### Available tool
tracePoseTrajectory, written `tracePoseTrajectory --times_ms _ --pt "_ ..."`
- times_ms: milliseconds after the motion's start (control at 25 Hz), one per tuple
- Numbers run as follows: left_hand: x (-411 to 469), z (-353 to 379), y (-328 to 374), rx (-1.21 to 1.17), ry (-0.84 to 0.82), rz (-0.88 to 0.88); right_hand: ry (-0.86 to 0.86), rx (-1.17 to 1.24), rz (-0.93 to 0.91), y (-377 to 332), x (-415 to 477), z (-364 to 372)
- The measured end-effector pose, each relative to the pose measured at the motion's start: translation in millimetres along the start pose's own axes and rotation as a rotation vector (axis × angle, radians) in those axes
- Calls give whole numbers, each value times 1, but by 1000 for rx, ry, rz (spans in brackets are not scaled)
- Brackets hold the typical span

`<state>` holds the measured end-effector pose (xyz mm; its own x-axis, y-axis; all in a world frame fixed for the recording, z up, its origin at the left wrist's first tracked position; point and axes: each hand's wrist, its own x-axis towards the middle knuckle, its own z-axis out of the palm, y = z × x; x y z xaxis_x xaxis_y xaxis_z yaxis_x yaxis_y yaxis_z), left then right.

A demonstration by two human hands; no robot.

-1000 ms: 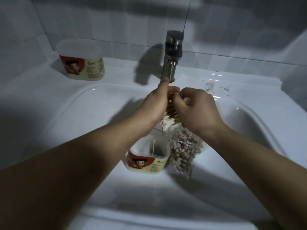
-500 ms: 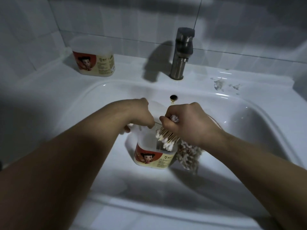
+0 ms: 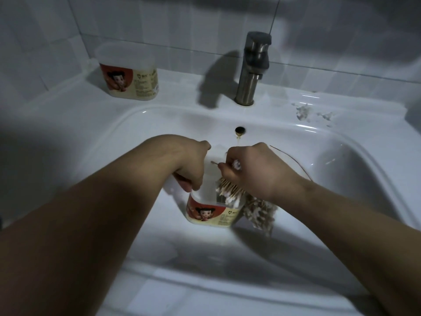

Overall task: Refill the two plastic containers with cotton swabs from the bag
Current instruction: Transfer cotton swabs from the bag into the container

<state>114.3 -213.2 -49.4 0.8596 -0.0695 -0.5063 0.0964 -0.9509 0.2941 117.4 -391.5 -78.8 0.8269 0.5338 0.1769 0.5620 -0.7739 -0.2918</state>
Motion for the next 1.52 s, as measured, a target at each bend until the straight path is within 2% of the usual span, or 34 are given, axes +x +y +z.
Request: tracePoseTrajectory --times_ms 120,320,520,680,840,1040,1320,1520 --pt "-2 0 2 -42 -7 2 -68 -73 -161 2 0 -1" --pt "2 2 1 2 -5 13 26 17 -13 4 1 3" --pt "2 1 0 50 5 12 248 66 14 -1 3 4" --pt "1 2 0 49 13 20 398 -67 -189 1 5 5" --pt "2 1 0 46 13 14 350 -231 -371 1 4 9" --pt "4 2 -2 88 15 27 256 -237 -501 -2 -2 7" --pt "-4 0 4 16 -12 -29 59 -161 -347 7 0 -2" --pt "-9 1 7 -37 -18 -35 -58 -137 -337 5 -2 -5"
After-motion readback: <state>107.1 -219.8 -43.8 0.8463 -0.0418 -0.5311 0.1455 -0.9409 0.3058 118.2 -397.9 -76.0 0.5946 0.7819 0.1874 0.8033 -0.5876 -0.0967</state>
